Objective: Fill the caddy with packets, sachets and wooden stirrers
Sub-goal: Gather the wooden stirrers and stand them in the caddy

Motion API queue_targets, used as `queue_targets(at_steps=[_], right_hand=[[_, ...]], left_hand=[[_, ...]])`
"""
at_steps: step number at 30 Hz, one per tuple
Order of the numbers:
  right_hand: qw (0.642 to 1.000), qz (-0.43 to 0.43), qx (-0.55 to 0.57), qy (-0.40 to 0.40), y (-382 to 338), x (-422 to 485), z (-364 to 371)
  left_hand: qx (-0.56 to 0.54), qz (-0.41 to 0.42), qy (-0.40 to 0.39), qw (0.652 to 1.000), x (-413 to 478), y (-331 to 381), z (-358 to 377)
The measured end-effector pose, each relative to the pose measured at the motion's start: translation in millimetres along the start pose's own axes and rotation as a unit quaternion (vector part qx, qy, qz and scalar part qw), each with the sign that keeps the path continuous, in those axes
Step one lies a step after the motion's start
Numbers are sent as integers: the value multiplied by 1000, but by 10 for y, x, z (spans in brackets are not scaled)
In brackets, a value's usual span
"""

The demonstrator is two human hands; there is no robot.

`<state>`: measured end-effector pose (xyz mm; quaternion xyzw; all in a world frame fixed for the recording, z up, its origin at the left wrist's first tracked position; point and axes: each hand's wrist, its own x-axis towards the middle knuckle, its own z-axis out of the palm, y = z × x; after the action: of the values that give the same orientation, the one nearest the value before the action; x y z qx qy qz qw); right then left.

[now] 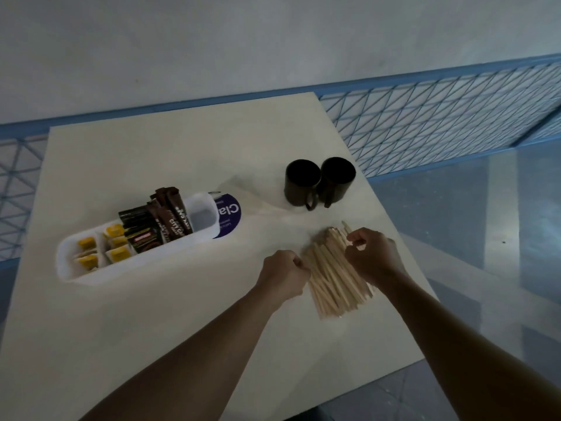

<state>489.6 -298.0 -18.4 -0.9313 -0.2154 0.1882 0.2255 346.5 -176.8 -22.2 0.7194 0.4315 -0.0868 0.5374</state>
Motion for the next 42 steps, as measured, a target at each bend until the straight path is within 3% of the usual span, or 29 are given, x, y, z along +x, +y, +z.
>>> queue_targets(at_steps=[7,19,42], right_hand=[[996,10,-53,-64,318,206,-85],[990,1,-23,-140,380,241,17],[992,-17,-43,-119,332,312,91]], left_hand=[[49,-35,41,997,102,172,437],[40,-93,148,984,200,375,782],[103,-84,157,979,250,381,741]])
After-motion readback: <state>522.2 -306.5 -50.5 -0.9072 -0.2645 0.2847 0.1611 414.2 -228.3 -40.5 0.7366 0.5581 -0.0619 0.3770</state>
